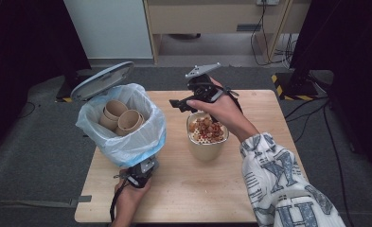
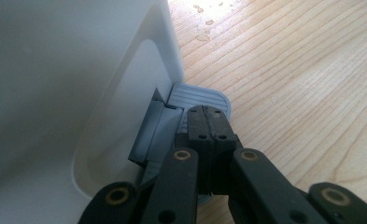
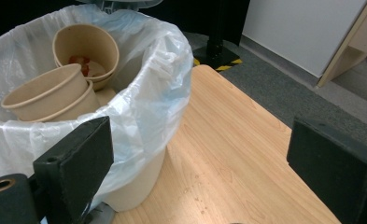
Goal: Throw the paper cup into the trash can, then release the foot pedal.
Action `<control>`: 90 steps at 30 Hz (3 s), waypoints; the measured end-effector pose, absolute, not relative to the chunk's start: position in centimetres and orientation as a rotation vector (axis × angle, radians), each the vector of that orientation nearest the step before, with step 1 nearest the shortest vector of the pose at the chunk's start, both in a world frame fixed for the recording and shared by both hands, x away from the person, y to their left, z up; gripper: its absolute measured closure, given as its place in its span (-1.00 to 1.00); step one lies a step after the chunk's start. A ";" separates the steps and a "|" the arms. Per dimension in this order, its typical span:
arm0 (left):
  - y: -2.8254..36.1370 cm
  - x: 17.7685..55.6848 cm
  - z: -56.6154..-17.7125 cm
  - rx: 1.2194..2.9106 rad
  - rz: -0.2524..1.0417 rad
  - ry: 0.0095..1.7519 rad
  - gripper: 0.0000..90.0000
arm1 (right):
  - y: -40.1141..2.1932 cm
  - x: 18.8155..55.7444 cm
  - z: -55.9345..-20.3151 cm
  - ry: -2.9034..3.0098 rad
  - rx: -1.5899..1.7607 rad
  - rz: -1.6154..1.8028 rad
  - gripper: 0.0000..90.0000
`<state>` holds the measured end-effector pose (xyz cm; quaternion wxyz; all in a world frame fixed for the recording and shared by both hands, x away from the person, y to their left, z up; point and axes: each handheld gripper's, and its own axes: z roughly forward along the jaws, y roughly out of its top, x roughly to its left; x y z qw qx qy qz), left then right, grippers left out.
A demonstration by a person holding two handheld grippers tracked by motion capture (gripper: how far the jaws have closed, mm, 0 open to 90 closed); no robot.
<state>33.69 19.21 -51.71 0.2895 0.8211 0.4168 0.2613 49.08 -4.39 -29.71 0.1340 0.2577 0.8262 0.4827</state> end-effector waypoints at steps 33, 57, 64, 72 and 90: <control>19.1 33.6 -51.7 2.189 0.707 1.112 0.99 | -11.5 49.4 -31.1 2.322 0.884 1.339 -0.84; 18.5 31.7 -50.3 2.091 0.667 1.119 0.22 | -15.5 49.5 -32.1 2.267 0.975 1.325 -0.86; 18.4 31.4 -50.0 2.061 0.626 1.113 -0.03 | -17.5 49.3 -32.7 2.165 1.076 1.308 -0.87; 18.3 31.5 -50.1 2.068 0.595 1.106 -0.21 | -19.7 48.6 -34.8 2.012 1.199 1.261 -0.86; 18.2 31.6 -50.2 2.073 0.568 1.092 -0.28 | -23.8 45.5 -42.8 1.951 1.382 1.152 -0.87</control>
